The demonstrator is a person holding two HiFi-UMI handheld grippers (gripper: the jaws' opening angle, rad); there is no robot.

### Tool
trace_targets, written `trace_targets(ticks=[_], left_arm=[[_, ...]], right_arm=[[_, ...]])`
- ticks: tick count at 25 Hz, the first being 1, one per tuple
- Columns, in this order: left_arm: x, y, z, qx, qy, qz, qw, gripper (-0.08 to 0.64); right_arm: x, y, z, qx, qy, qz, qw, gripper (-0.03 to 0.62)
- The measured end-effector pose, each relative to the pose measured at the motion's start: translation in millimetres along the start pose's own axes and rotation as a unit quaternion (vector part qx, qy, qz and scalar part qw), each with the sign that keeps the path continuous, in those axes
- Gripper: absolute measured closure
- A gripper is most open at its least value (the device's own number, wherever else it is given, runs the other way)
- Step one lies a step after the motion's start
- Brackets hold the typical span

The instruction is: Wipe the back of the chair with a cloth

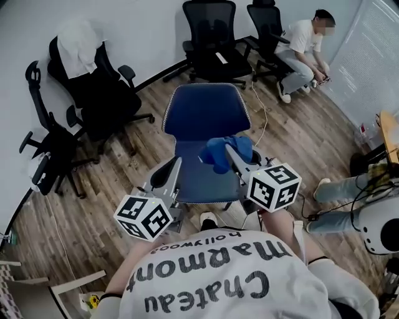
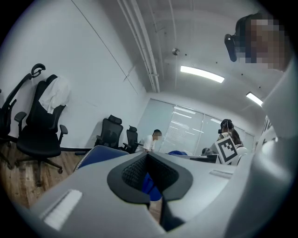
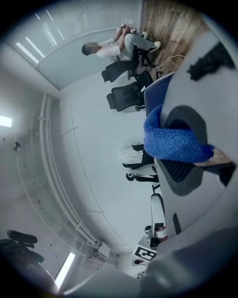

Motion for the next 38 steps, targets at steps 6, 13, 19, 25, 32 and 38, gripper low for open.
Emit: trace_targets(ticks=[6,13,19,25,32,38], left_arm=[[-17.3,35.0,71.8,-0.016,0.024,0.019,0.9994,0.551],[-1.3,50.4,102.7,-0.014,0.048,0.024,0.9985,0.551],[-10.4,88.6,142.2,-0.013,0.093,0.033,0.995,0.551],[-1.8,142.1,182.7,0.01,0.128,-0.001,0.9917,0.551],[-2.0,191.1,244.4,0.067,0.206,0.005,0.9761,0.551],[10.0,241.3,261.7,0.109,0.25,0.039,0.9614,0.551]], right_arm=[[-33.9,-46.6,66.9,-0.056,-0.015,-0.023,0.998,0.538],[-19.2,-77.3,108.8,-0.06,-0.021,-0.05,0.997,0.538],[-17.8,-95.8,163.4,-0.027,0.011,0.001,1.0,0.538],[0.7,-110.9,210.4,0.039,0.048,0.049,0.997,0.538],[15.2,-130.8,245.7,0.096,0.058,0.058,0.992,0.538],[39.4,-128.9,306.6,0.052,0.061,0.027,0.996,0.538]])
Point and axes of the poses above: the fingertips, and each gripper's own axes: z forward along the fingers, y to its left, x out of its underside, the point moved 9 cm from there along -z, backward along the fingers, and after that the axes turned 1 degree about -x, right-handed, at the moved point
